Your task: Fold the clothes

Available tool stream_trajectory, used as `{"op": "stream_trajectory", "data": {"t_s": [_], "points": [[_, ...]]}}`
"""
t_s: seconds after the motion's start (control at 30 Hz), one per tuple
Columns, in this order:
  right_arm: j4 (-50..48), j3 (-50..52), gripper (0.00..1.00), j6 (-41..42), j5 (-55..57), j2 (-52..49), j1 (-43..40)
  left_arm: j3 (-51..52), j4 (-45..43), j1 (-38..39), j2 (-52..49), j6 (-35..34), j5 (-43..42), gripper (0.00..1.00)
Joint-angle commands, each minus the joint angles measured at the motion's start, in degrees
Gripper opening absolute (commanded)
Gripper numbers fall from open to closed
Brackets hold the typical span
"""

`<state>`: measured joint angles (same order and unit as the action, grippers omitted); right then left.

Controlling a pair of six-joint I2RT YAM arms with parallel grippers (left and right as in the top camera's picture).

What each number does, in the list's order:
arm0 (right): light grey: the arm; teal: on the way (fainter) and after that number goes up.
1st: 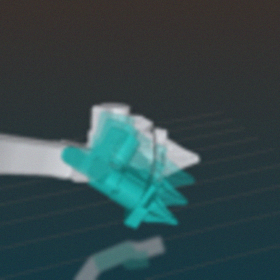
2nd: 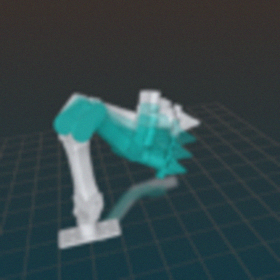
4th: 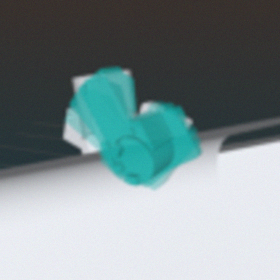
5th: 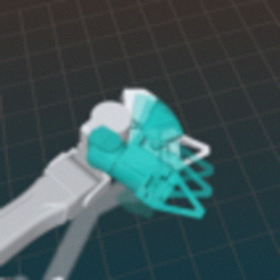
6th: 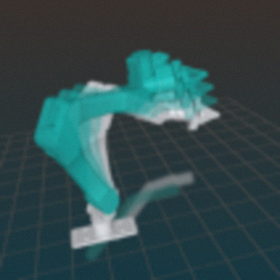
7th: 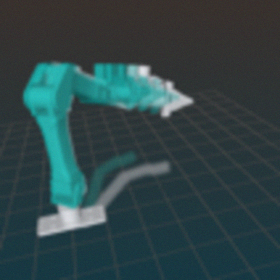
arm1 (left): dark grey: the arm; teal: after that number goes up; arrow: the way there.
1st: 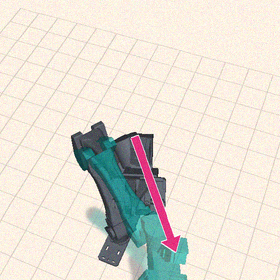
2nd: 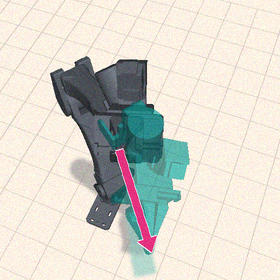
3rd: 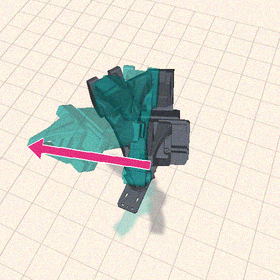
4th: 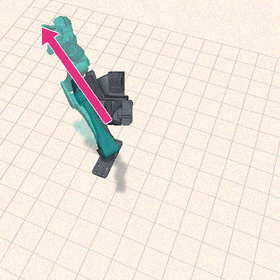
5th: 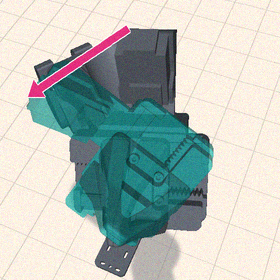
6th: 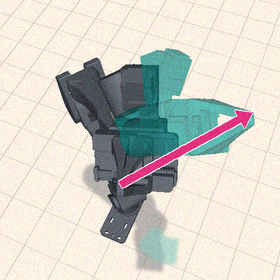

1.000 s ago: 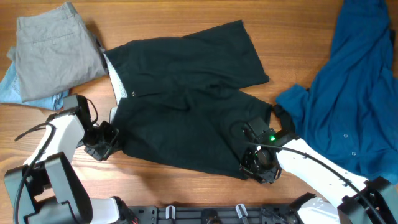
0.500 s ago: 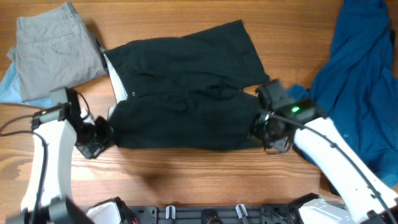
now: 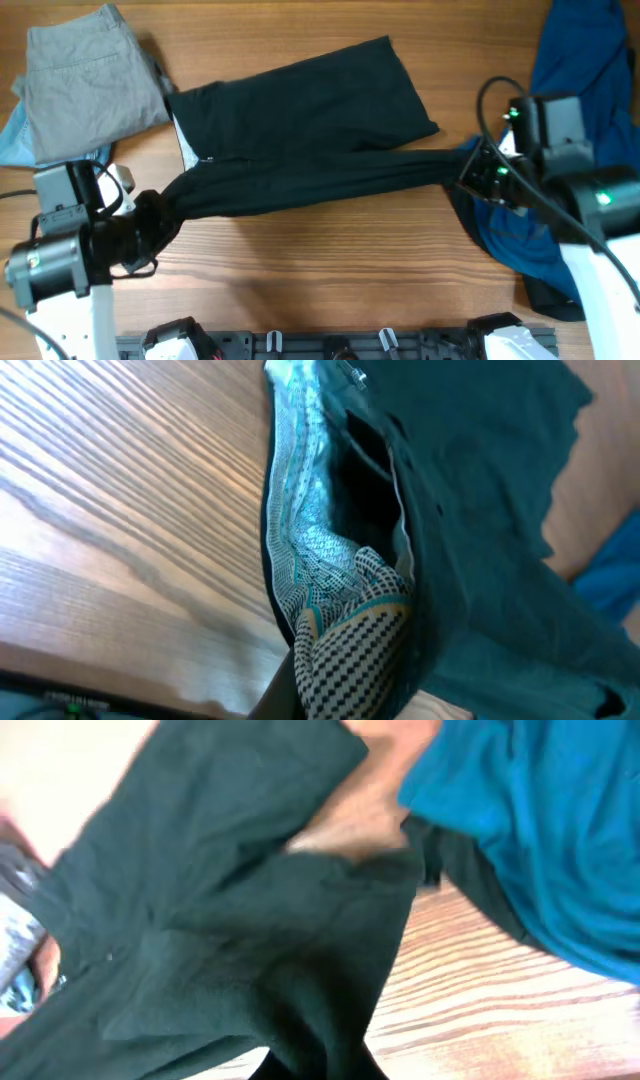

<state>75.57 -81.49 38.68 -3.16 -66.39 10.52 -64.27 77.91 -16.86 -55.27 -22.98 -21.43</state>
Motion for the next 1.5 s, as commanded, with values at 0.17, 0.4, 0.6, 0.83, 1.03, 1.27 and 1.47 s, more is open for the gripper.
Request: {"op": "stream_trajectory", "data": {"t_s": [0.17,0.4,0.6,0.83,1.03,1.27,1.47], "points": [[-8.4,-6.6,0.05,-14.6,14.5,-1.4,-2.4,-8.2,-2.8,-1.0,-1.0,-1.5,6.0,0.04],[-18.5,-6.6,0.05,-22.0,7.6,-15.4,-2.4,-8.1,-3.2,-1.0,-12.3,-1.5,6.6,0.04],[-28.6,-6.6,0.04,-22.2,2.7,-28.7,-2.3,-8.1,-10.5,-1.0,-25.1,-3.2,11.2,0.04],[-41.9,-6.6,0.04,-22.1,-2.4,-38.6,-2.1,-8.1,-25.2,-0.9,-39.0,-3.2,10.8,0.04],[-50.4,-6.6,0.04,-21.2,-6.4,-43.8,-1.9,-8.1,-34.1,-0.9,-45.7,-3.2,10.4,0.04],[-58.1,-6.6,0.89,-20.7,-7.2,-46.8,-1.5,-8.1,-37.5,-0.9,-47.0,-3.4,10.1,0.83],[-45.1,-6.5,0.90,-20.6,-1.0,-46.8,-1.6,-7.9,-24.5,-0.9,-47.0,-3.1,10.1,0.87]]}}
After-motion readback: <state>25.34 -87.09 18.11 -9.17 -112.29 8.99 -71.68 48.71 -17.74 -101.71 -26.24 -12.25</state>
